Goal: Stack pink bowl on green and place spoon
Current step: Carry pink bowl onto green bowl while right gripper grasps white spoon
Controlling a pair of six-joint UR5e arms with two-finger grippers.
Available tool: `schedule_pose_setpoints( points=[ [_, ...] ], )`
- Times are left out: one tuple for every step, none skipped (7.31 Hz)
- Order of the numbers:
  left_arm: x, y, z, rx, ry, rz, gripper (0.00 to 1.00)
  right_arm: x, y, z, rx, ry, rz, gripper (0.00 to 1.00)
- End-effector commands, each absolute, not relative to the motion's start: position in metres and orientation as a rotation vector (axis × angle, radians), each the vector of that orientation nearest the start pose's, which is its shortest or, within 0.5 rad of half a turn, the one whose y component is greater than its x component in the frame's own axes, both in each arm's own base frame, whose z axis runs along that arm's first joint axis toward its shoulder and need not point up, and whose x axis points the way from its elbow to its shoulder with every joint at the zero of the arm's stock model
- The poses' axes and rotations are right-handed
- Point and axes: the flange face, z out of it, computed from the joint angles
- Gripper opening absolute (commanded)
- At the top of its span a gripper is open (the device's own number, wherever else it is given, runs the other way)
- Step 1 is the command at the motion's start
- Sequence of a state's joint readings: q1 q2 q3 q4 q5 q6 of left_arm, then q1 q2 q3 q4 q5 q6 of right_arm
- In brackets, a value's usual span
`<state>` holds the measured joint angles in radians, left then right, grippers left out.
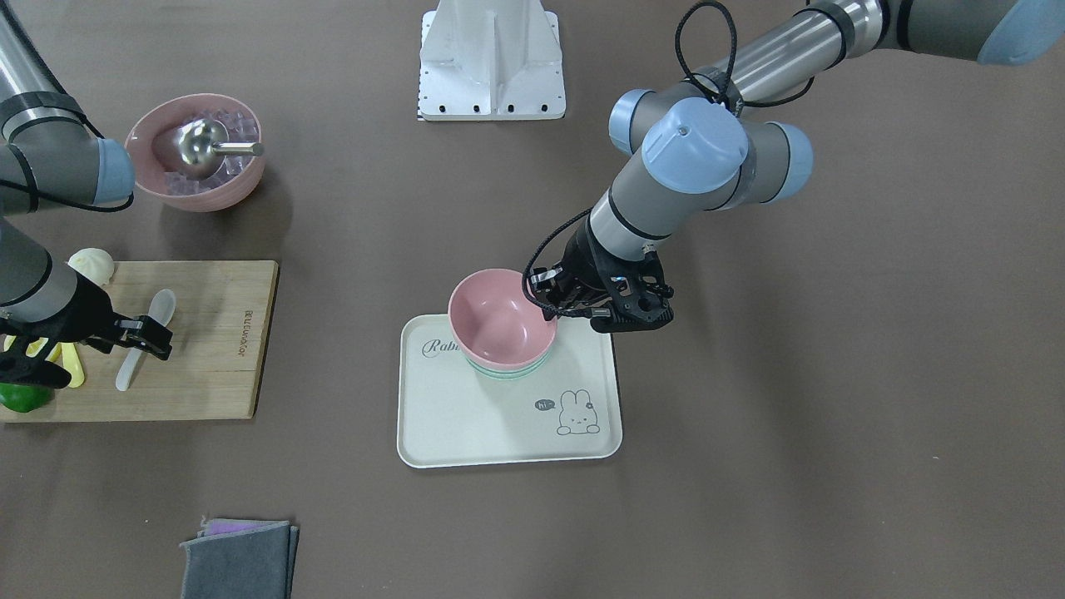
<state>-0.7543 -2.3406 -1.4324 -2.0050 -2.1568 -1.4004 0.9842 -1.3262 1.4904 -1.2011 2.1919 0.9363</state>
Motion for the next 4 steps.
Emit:
schedule_pose_setpoints(
  points=[
    [0.479,-0.558,0.190,-0.017,1.158,-0.217,0.98,-0.282,-0.554,0.527,-0.057,-0.806,0.165,0.10],
    [0.475,-0.557,0.186,-0.025,1.165,-0.235,0.98,-0.280,-0.552,0.538,-0.068,-0.795,0.165,0.00],
    [0.469,-0.559,0.183,-0.016,1.173,-0.238,0.98,-0.280,-0.551,0.529,-0.082,-0.823,0.158,0.00],
    [0.468,-0.558,0.186,-0.018,1.170,-0.240,0.98,-0.279,-0.550,0.531,-0.091,-0.830,0.150,0.00]
  ],
)
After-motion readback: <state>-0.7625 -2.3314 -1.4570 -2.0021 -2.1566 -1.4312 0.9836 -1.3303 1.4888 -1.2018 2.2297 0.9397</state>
